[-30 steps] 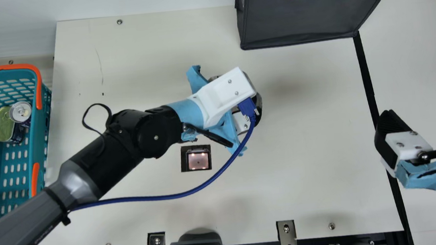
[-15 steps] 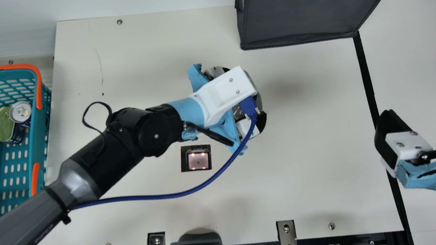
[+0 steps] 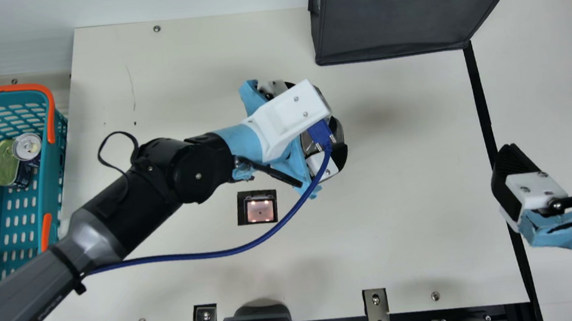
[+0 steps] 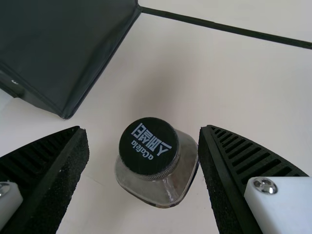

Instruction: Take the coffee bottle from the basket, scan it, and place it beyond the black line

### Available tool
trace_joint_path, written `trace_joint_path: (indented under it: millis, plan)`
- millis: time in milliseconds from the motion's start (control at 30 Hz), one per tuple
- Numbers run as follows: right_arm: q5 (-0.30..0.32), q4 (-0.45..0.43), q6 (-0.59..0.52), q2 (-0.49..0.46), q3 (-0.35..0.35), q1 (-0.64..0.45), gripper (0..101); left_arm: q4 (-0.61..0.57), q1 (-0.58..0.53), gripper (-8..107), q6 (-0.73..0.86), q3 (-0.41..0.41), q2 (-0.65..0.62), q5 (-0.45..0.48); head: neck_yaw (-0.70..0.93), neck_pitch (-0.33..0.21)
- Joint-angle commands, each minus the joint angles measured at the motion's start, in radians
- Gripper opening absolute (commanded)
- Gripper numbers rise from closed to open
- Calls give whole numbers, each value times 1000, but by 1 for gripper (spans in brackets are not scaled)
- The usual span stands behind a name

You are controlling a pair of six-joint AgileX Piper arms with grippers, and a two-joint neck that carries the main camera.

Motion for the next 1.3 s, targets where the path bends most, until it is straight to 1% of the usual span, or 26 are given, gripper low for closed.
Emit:
trace_joint_path:
  millis: [0,233,467,833,1267]
  plan:
    - [0,0,0,0,0,0,91,8,4,90,-23,1,-6,1,2,-26]
    - [0,0,0,0,0,0,91,50,22,90,-121,14,-43,2,2,-26]
    - [0,0,0,0,0,0,91,116,52,90,-236,42,-99,0,2,-26]
    - [0,0,0,0,0,0,91,270,128,90,-435,123,-224,-7,2,-26]
    - [0,0,0,0,0,0,91,454,244,90,-626,220,-386,20,2,-26]
